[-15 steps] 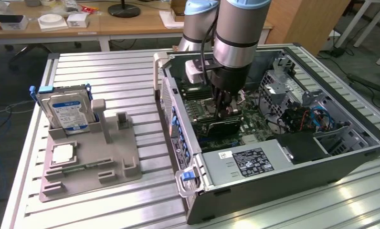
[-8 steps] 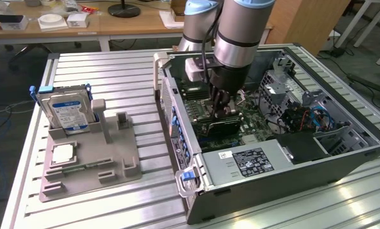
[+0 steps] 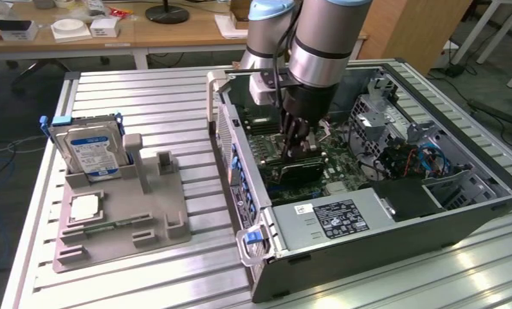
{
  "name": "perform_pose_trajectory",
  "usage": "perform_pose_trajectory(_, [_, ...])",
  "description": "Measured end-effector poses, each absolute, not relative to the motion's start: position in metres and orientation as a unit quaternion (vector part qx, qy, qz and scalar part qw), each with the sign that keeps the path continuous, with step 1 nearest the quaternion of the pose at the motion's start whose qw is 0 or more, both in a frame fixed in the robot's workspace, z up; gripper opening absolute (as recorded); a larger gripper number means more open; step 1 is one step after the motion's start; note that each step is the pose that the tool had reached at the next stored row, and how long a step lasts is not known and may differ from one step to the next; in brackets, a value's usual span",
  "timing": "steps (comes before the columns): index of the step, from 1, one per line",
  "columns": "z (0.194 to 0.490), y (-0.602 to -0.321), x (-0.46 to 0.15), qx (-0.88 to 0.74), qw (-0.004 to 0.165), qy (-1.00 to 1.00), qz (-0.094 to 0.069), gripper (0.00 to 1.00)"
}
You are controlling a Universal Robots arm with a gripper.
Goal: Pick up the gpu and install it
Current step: 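Insert the gpu into the slot, then press down on the gpu until it lock into place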
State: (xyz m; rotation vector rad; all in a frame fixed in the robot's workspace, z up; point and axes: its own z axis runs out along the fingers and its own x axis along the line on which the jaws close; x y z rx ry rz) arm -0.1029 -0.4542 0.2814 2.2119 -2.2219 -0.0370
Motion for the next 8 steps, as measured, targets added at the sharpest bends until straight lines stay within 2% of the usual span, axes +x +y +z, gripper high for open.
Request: perform_pose_trajectory(8, [0.2815, -0.4536, -0.1026, 0.705, 0.004, -0.709, -0.012, 0.10])
